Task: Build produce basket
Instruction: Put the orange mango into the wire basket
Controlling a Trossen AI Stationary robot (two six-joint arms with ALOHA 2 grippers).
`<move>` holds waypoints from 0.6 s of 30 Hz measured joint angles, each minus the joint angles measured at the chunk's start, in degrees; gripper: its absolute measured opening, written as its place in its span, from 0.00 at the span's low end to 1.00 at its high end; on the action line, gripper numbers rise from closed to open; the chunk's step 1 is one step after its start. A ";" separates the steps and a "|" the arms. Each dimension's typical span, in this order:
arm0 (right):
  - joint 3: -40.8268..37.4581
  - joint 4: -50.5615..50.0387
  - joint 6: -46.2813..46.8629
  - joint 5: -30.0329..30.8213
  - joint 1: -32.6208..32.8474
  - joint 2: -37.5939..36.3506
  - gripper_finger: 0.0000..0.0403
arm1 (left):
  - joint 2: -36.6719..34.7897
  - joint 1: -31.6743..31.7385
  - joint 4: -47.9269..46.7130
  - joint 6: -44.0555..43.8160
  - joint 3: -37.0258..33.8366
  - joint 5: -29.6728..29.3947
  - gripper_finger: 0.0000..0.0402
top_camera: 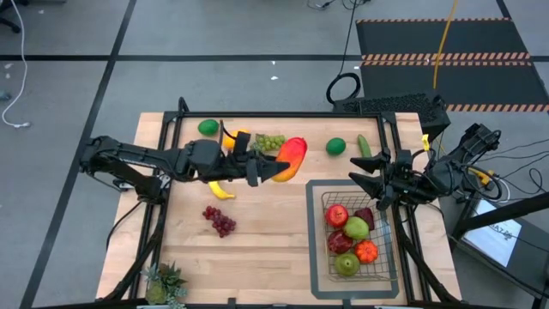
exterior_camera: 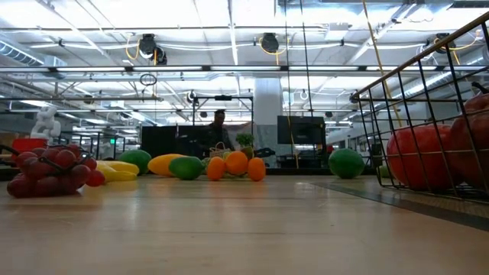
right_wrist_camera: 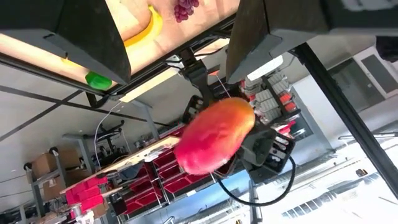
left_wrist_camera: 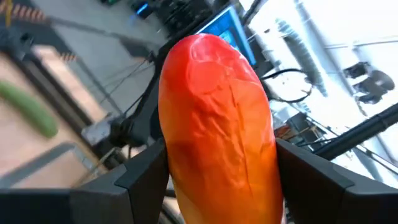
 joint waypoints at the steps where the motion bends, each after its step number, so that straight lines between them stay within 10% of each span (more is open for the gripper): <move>1: 0.00 0.34 0.00 -0.04 0.00 0.00 0.65 | -0.01 0.01 1.08 1.52 0.00 -0.01 0.66; 18: 0.00 0.98 14.34 -5.90 0.00 -0.76 0.65 | -0.02 3.67 10.39 38.98 0.00 -0.55 0.66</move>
